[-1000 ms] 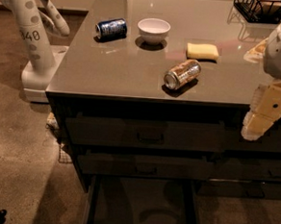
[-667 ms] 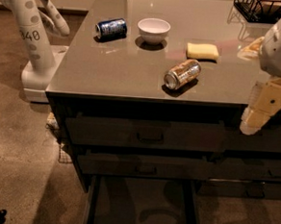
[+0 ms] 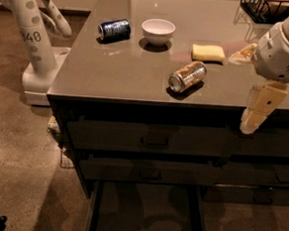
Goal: Place orange can into bottom drawer
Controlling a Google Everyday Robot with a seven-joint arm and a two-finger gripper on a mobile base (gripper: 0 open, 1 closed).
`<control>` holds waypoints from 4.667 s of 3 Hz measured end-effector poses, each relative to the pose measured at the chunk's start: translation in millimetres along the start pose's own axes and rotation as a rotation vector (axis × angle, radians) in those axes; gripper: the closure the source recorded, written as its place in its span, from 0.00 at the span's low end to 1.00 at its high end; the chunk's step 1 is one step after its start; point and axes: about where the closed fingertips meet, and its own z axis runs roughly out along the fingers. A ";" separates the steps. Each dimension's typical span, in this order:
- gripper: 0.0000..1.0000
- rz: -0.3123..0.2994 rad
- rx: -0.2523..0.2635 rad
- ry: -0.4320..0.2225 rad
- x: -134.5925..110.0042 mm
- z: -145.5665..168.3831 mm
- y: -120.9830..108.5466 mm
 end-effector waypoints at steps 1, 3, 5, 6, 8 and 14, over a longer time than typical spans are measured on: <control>0.00 -0.060 0.032 0.003 -4.4 1.1 -7.7; 0.00 -0.387 0.139 0.088 -13.1 10.2 -105.8; 0.00 -0.569 0.059 0.142 -34.4 58.0 -144.1; 0.00 -0.603 0.005 0.149 -39.8 85.7 -155.5; 0.19 -0.612 -0.061 0.136 -42.9 118.6 -161.3; 1.00 -0.575 -0.101 -0.111 -49.5 43.0 -28.8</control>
Offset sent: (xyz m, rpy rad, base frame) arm 0.1144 0.0046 0.0409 -0.1902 -0.3382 0.3450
